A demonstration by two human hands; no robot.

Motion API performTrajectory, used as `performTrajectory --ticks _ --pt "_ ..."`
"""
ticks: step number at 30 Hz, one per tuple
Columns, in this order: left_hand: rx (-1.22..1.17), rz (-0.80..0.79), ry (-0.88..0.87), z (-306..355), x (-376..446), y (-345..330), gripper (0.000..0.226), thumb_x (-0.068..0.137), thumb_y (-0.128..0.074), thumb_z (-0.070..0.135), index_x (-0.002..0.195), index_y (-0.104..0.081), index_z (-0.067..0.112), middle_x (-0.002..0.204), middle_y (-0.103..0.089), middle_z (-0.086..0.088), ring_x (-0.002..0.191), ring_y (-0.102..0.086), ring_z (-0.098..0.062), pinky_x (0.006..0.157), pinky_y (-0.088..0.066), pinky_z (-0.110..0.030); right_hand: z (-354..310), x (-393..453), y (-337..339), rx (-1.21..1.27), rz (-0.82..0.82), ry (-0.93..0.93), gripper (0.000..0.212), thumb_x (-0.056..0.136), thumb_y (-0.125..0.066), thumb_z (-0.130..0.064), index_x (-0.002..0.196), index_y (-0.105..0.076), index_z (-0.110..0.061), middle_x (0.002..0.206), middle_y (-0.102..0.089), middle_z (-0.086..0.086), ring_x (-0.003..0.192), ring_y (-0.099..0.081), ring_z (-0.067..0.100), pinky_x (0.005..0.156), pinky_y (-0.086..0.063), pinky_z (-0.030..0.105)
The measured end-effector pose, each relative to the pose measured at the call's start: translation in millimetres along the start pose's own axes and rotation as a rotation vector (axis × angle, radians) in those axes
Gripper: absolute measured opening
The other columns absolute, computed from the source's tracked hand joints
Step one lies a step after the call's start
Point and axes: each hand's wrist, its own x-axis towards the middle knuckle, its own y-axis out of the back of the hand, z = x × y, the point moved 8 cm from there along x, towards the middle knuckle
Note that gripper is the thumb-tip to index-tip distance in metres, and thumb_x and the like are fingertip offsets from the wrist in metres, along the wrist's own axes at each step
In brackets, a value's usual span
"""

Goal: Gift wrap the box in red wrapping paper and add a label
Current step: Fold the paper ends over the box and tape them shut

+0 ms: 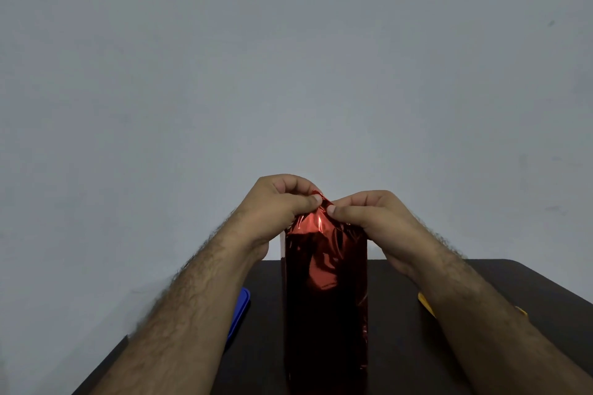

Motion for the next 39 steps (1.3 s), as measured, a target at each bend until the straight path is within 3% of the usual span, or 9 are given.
performTrajectory --ticks 4,9,14,19,22,26,30,33,39 --pt "-0.04 0.006 0.001 -2 2 -1 0.007 0.093 -0.077 0.001 0.092 -0.081 0.007 0.09 -0.08 -0.009 0.078 -0.073 -0.014 0.067 -0.057 -0.022 2 1 -2 -0.026 -0.03 -0.003 0.017 0.094 -0.075 -0.017 0.091 -0.079 0.0 0.095 -0.078 0.023 0.081 -0.073 0.025 0.082 -0.056 0.037" --pt "-0.023 0.081 0.03 -13 5 0 0.003 0.091 -0.081 0.007 0.09 -0.082 0.005 0.09 -0.082 -0.011 0.08 -0.077 -0.016 0.074 -0.062 -0.028 3 3 -3 -0.045 -0.016 -0.023 0.018 0.095 -0.073 -0.017 0.084 -0.08 -0.005 0.09 -0.079 0.016 0.081 -0.073 0.021 0.089 -0.056 0.038" --pt "-0.114 0.139 0.129 -34 7 -6 0.013 0.096 -0.077 0.011 0.093 -0.079 -0.001 0.084 -0.08 -0.014 0.071 -0.072 -0.021 0.068 -0.059 -0.031 1 2 0 -0.048 0.085 0.034 0.021 0.096 -0.074 -0.019 0.082 -0.08 -0.006 0.084 -0.079 0.016 0.073 -0.072 0.019 0.073 -0.055 0.03" --pt "-0.15 0.219 0.127 -40 8 -11 0.016 0.095 -0.074 0.008 0.088 -0.076 -0.007 0.073 -0.073 -0.017 0.062 -0.066 -0.023 0.063 -0.054 -0.032 1 5 8 -0.112 0.17 0.122 0.002 0.09 -0.082 -0.017 0.089 -0.083 -0.016 0.089 -0.08 0.005 0.084 -0.079 0.025 0.081 -0.063 0.037" --pt "-0.151 0.261 0.091 -40 9 -11 0.018 0.09 -0.075 0.007 0.084 -0.074 -0.01 0.078 -0.073 -0.026 0.068 -0.065 -0.028 0.068 -0.054 -0.039 0 5 7 -0.128 0.136 0.139 0.014 0.092 -0.081 -0.029 0.087 -0.083 -0.016 0.091 -0.08 0.007 0.089 -0.078 0.024 0.084 -0.062 0.036" --pt "-0.076 0.285 0.067 -39 10 -8 0.009 0.086 -0.078 0.006 0.08 -0.078 -0.001 0.08 -0.076 -0.023 0.068 -0.069 -0.028 0.068 -0.058 -0.041 -1 4 7 -0.164 0.058 0.116 0.015 0.079 -0.092 -0.018 0.084 -0.082 -0.008 0.084 -0.08 0.008 0.081 -0.077 0.017 0.075 -0.058 0.026" --pt "0.055 0.316 -0.009 -35 9 -2 0.02 0.079 -0.089 0.011 0.09 -0.079 0.024 0.099 -0.077 -0.001 0.081 -0.075 -0.021 0.073 -0.065 -0.039 0 5 12 -0.107 0.066 0.112 0.013 0.08 -0.088 -0.003 0.089 -0.081 -0.009 0.087 -0.08 0.009 0.078 -0.076 0.021 0.075 -0.06 0.028" --pt "0.147 0.295 -0.123 -25 10 3 0.024 0.08 -0.089 0.01 0.09 -0.077 0.028 0.088 -0.07 0.007 0.073 -0.062 -0.015 0.069 -0.055 -0.033 0 7 11 -0.087 0.015 0.134 0.02 0.085 -0.083 0.001 0.101 -0.082 -0.011 0.088 -0.08 0.005 0.078 -0.077 0.021 0.079 -0.06 0.029" --pt "0.437 0.027 -0.396 3 -1 -1 0.017 0.097 -0.075 0.015 0.096 -0.084 0.029 0.088 -0.078 0.014 0.079 -0.068 0.0 0.069 -0.045 -0.008 5 11 10 -0.245 -0.019 0.158 0.004 0.093 -0.079 -0.015 0.094 -0.084 -0.015 0.093 -0.081 0.005 0.096 -0.078 0.023 0.099 -0.06 0.043"
